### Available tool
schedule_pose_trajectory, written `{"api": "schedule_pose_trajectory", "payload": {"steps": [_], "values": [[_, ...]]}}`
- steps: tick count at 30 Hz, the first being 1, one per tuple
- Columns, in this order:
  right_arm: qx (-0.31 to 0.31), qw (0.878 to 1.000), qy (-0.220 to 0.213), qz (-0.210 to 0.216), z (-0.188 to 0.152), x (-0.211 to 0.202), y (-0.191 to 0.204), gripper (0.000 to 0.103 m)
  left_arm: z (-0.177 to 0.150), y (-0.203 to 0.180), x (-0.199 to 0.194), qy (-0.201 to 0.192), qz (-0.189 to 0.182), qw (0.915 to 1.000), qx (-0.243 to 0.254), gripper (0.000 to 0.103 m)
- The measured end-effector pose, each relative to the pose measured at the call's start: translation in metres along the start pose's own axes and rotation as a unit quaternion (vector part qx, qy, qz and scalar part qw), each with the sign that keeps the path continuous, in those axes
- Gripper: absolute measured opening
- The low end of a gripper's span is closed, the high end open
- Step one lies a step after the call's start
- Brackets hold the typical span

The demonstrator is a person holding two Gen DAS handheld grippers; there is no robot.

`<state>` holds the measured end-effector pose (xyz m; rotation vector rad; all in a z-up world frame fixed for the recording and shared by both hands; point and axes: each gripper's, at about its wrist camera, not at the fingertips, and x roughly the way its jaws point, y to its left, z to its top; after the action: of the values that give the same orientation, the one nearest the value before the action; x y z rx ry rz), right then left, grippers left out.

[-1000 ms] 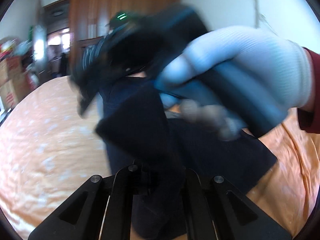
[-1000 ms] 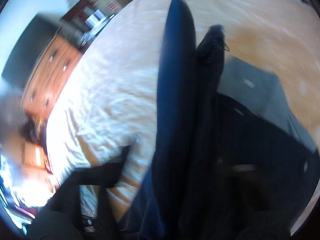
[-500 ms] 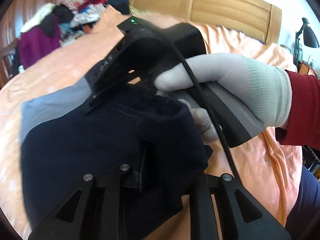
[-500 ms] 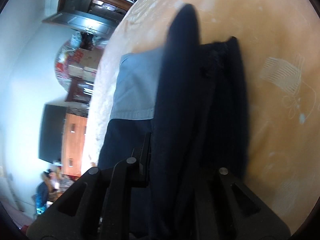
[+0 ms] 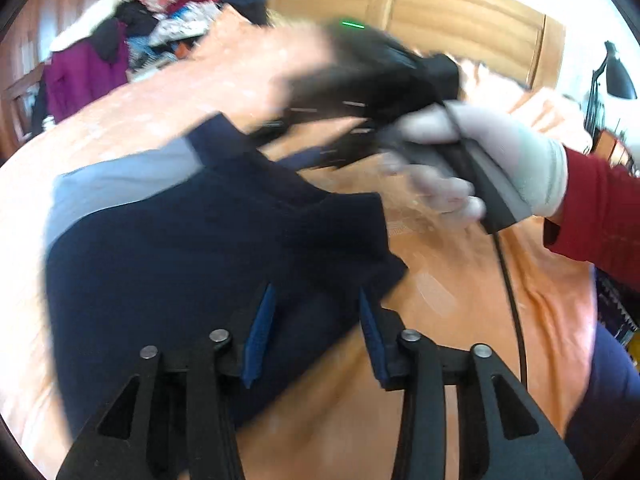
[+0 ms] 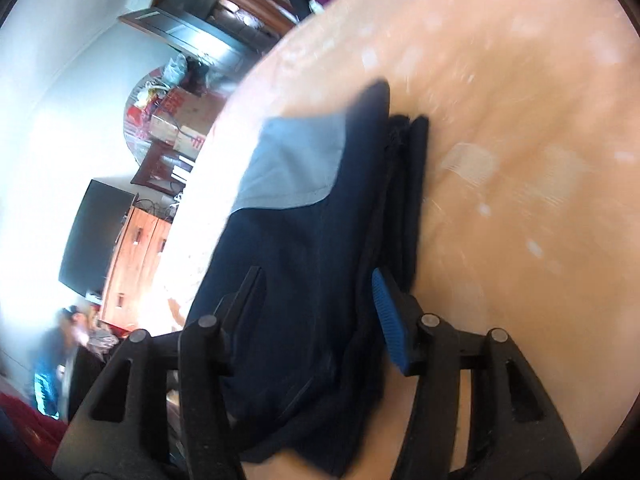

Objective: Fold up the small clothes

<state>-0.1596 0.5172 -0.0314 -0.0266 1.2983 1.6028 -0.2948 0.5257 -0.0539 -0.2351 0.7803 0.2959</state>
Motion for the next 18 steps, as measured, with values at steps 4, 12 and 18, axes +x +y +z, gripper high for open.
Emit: {"api": "schedule_pose_trajectory", "payload": {"steps": [4,12,18], "values": [[-0.032,0.999,-0.023,0.009,-0.040,-0.034,0.030,0.045,-0.028,0.022,-0.059,-0.037,0.050,0.9972,-0.041,0.050],[-0.069,0.993,0.009,-0.095,-0.046,-0.019,0.025,0.045,-0.060,0.045,-0.083,-0.027,0.098,0.9910,-0.087,0.053],[-0.066,0.992,0.029,-0.102,-0.036,0.000,0.001,0.045,-0.068,0.054,-0.060,-0.005,0.100,0.9900,-0.099,0.060]]}}
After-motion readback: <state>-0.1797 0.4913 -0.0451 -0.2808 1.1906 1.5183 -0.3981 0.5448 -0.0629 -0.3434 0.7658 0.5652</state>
